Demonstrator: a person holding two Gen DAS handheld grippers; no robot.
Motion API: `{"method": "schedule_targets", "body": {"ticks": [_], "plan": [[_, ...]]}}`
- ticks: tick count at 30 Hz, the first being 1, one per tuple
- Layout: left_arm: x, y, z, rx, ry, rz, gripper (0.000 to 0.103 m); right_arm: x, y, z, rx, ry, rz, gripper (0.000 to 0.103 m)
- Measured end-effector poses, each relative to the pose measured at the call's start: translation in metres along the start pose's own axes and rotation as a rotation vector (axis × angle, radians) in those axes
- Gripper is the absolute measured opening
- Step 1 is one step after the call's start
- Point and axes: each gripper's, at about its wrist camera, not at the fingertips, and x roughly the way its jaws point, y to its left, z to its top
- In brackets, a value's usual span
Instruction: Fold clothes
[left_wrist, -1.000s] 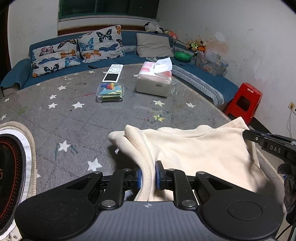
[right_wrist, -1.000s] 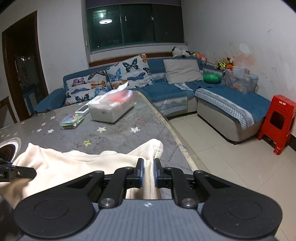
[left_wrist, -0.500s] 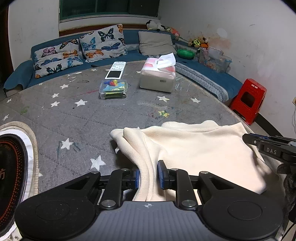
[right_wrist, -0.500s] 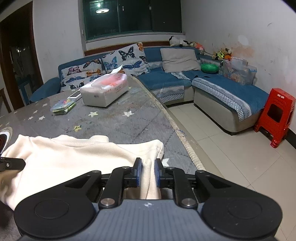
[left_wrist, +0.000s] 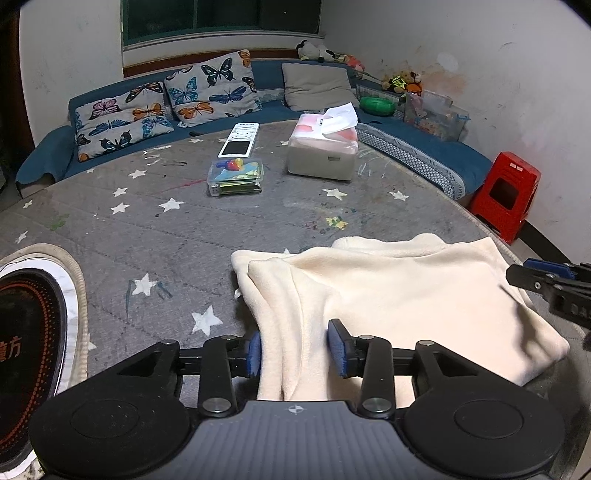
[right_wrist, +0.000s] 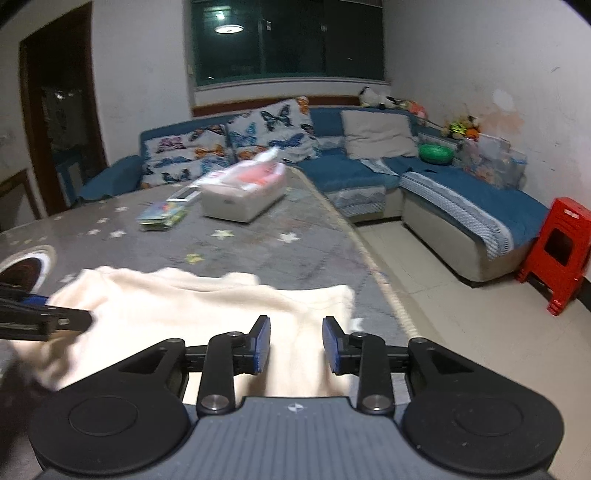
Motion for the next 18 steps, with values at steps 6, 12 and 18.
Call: {"method": "schedule_targets", "body": {"ticks": [6, 12, 18], "plan": [[-0.002, 0.000, -0.002, 0.005, -0.002, 0.007, 0.045, -0.014, 0.023, -0.010, -0.054, -0.001, 0.078, 0.037], [-0.004, 0.001, -0.005, 0.010, -0.003, 0.011, 0.046, -0.019, 0.027, -0.023, -0.053, 0.026, 0.090, 0.039], [-0.005, -0.001, -0.009, 0.027, -0.010, 0.020, 0.049, -0.022, 0.021, -0.035, -0.034, 0.036, 0.088, 0.039]]}}
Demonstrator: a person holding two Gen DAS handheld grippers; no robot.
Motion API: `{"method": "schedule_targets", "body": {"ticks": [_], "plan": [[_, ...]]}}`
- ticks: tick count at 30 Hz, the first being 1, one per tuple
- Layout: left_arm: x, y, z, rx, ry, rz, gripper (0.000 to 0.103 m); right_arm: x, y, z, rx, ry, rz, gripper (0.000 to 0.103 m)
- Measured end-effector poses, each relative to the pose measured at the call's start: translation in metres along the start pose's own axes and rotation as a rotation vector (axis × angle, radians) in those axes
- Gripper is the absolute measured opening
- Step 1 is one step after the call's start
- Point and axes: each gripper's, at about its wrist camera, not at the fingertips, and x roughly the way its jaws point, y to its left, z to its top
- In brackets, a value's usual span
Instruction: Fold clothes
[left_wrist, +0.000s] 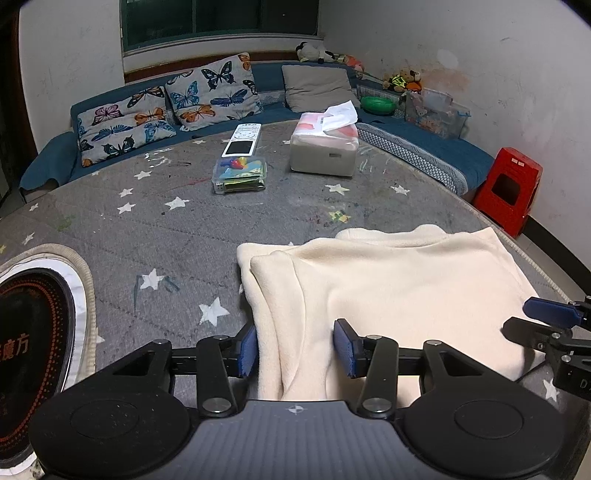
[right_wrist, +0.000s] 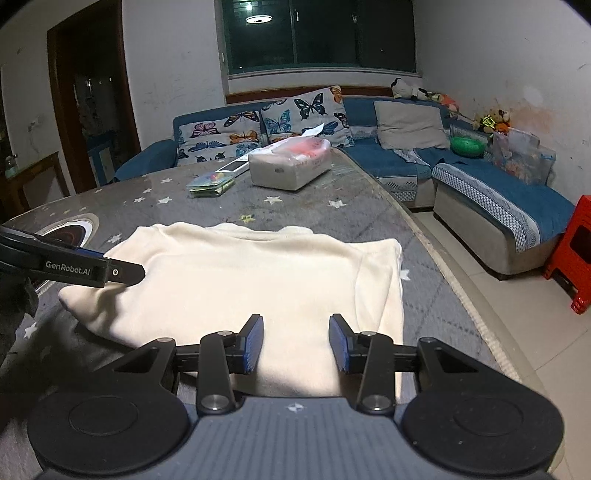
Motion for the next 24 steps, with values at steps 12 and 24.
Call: {"method": "schedule_targets", "body": {"ticks": [12, 24], "plan": [[-0.006, 0.001, -0.010, 0.031, -0.017, 0.004, 0.056, -0.007, -0.002, -0.008, 0.000, 0.001, -0.010, 0.040], [-0.010, 0.002, -0.013, 0.046, -0.026, 0.007, 0.058, -0.010, 0.001, 0.015, -0.009, -0.002, -0.006, 0.040]]}}
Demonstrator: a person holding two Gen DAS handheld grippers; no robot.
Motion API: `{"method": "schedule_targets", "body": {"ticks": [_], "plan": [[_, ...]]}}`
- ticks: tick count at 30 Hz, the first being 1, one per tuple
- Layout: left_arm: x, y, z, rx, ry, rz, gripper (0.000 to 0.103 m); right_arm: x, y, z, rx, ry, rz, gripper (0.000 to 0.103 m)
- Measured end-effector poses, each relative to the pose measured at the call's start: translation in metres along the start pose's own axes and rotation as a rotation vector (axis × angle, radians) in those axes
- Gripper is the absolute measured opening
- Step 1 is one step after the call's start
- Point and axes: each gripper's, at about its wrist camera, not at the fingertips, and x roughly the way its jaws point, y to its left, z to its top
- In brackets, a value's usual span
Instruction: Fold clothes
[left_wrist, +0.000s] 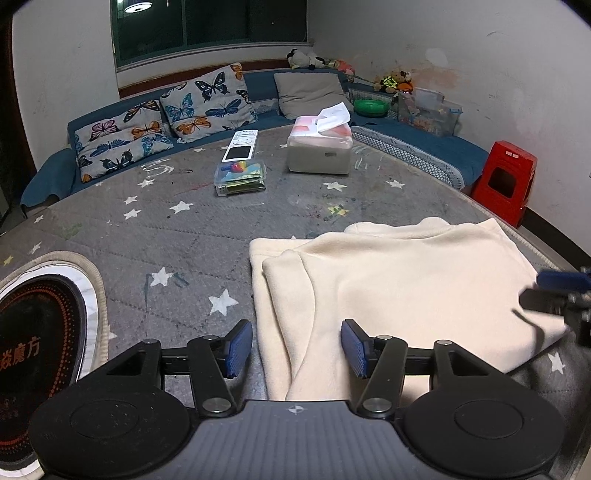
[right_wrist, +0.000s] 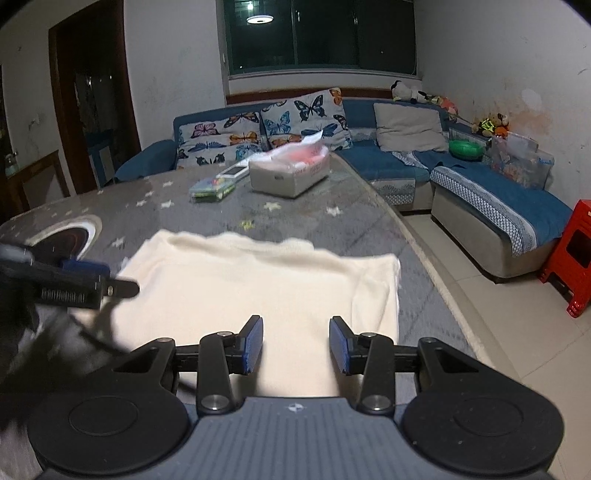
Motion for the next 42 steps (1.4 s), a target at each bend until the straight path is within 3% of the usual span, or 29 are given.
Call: {"method": "schedule_targets", "body": {"ticks": [11, 13, 20, 29, 32, 42], "plan": [[0.001, 0.002, 0.000, -0.003, 0.000, -0.007, 0.060, 0.050, 0.009, 0.040, 0.013, 0.003, 0.012, 0.037], [0.001, 0.003, 0.000, -0.004, 0.000, -0.008, 0.060, 0.059, 0.010, 0.043, 0.014, 0.008, 0.002, 0.032], [0.003, 0.005, -0.001, -0.005, -0.003, -0.011, 0.065, 0.086, 0.006, 0.037, 0.020, 0.049, -0.041, 0.030], [-0.004, 0.006, 0.001, -0.015, -0.012, -0.007, 0.065, 0.065, 0.015, 0.035, -0.013, 0.033, -0.024, 0.031], [-0.009, 0.007, 0.000, -0.019, -0.019, -0.004, 0.065, 0.053, 0.019, 0.030, -0.023, 0.027, -0.012, 0.038], [-0.016, 0.014, -0.007, -0.045, -0.020, 0.007, 0.065, 0.005, 0.048, -0.006, -0.078, 0.009, 0.033, 0.045]]}}
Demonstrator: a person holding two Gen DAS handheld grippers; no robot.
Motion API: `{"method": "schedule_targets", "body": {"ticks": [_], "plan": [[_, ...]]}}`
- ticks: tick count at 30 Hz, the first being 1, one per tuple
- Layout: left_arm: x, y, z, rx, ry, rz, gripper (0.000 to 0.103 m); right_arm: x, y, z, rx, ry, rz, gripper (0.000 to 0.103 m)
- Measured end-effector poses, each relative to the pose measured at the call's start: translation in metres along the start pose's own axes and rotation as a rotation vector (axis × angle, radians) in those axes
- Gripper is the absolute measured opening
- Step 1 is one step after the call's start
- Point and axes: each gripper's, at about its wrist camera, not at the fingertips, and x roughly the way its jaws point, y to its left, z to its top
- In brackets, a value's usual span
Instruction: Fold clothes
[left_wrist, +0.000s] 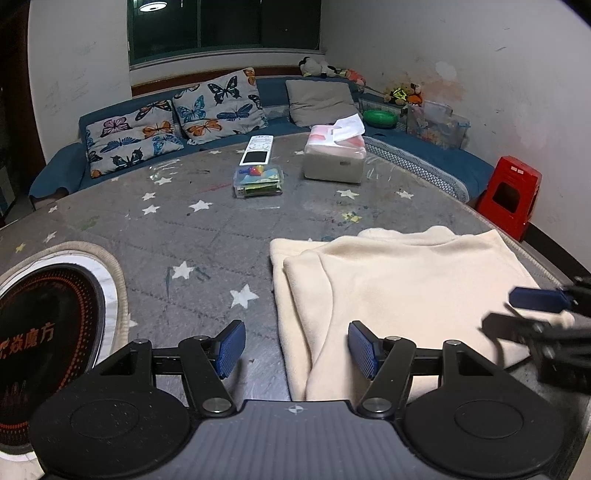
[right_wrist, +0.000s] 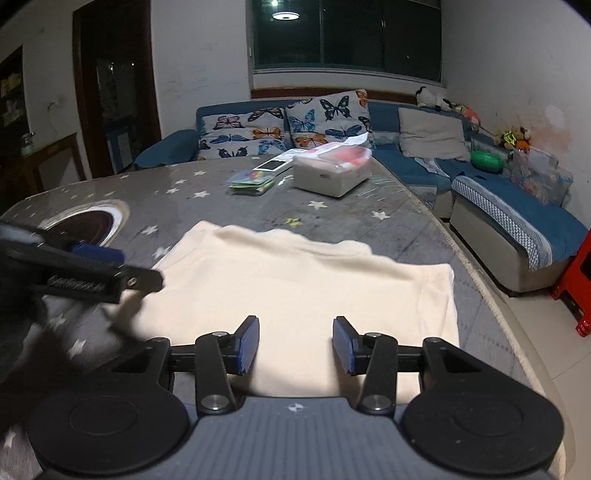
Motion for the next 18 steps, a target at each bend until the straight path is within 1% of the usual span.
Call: {"method": "schedule_targets", "body": {"ticks": [3, 7, 12, 14, 18], "plan": [[0.004, 0.000, -0.003, 0.003, 0.009, 0.010, 0.067, -0.001, 0.006, -0.007, -0.019, 0.006, -0.006, 0.051], [0.001, 0.001, -0.006, -0.001, 0.009, 0.012, 0.067, -0.003, 0.012, -0.011, -0.038, 0.002, -0.020, 0.053], [-0.008, 0.002, -0.008, -0.013, 0.008, 0.009, 0.067, -0.007, 0.015, -0.008, -0.018, -0.022, -0.006, 0.055], [-0.011, 0.003, -0.009, -0.018, 0.009, 0.008, 0.069, -0.004, 0.019, -0.008, -0.015, -0.016, 0.004, 0.055], [-0.017, 0.004, -0.013, -0.020, 0.011, 0.010, 0.071, 0.000, 0.026, -0.009, -0.023, -0.009, 0.010, 0.063]]}}
